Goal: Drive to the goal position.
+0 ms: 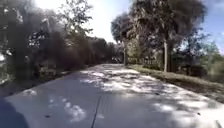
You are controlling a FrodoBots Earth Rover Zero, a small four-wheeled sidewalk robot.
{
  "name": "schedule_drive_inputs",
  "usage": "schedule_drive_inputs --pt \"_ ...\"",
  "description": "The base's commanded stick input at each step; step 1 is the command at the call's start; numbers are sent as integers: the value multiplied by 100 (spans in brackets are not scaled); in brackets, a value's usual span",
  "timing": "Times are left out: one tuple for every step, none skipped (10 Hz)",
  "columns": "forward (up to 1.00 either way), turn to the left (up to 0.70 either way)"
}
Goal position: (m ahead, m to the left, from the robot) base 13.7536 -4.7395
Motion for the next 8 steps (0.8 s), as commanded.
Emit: schedule_drive_inputs --pt "70 0" --pt "70 0" --pt "70 0" --pt "70 0" --pt "70 0" --pt "70 0" --pt "70 0" --pt "70 0"
